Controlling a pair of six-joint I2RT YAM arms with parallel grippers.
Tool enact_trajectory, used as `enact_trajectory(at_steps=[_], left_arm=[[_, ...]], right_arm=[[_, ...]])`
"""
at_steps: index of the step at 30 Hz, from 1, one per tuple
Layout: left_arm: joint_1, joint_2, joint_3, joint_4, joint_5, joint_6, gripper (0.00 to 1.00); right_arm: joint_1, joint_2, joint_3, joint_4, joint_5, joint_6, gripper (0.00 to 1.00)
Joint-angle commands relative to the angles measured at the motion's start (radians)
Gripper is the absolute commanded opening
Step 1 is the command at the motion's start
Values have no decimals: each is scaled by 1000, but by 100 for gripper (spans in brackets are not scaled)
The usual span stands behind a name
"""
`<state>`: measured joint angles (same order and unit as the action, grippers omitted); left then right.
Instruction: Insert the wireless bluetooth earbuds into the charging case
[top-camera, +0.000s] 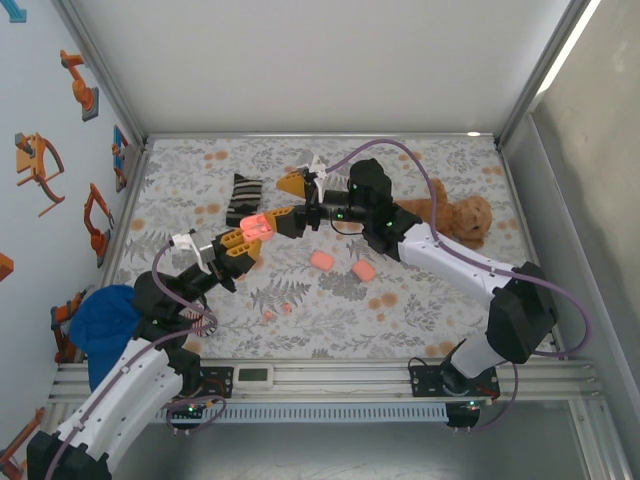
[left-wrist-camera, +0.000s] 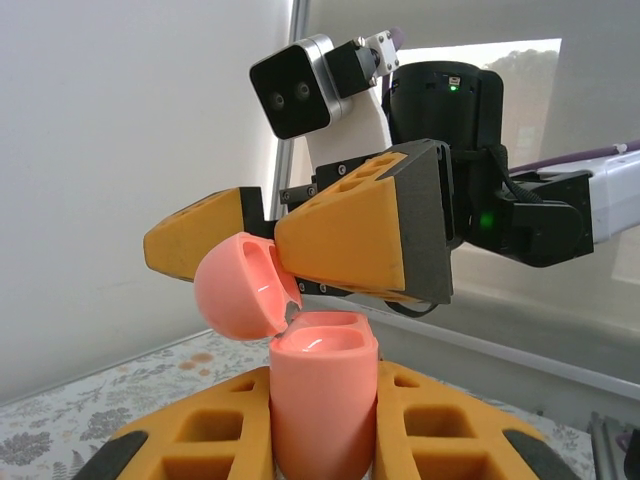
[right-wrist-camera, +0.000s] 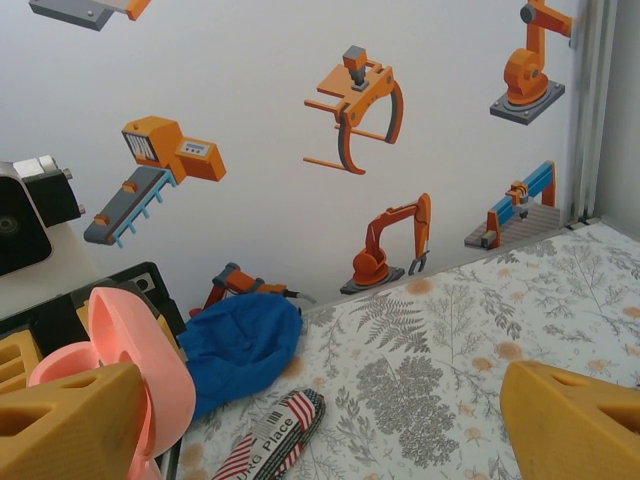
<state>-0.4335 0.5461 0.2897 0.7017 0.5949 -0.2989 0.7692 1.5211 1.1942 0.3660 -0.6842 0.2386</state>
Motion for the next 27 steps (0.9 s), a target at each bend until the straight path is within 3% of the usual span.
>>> enact_trajectory(at_steps=[1, 5, 10, 17, 20, 27], left_arm=[[-3, -31, 4, -35, -17, 21, 0], [-5, -70, -6, -86, -47, 23, 0], [-4, -128, -21, -138, -86, 34, 0], [-5, -171, -16, -201, -92, 53, 0], [-4, -189, -15, -223, -94, 57, 0], [-3, -253, -13, -277, -102, 60, 0]], right_arm=[[2, -80, 10, -16, 16, -23, 90], [-5, -163, -30, -109, 81, -57, 91], [-25, -248, -72, -261, 261, -88, 99], [-54, -372, -266, -179, 498, 20, 100], [-67, -413, -329, -168, 514, 58, 100], [-78, -394, -324, -359, 471, 108, 95]])
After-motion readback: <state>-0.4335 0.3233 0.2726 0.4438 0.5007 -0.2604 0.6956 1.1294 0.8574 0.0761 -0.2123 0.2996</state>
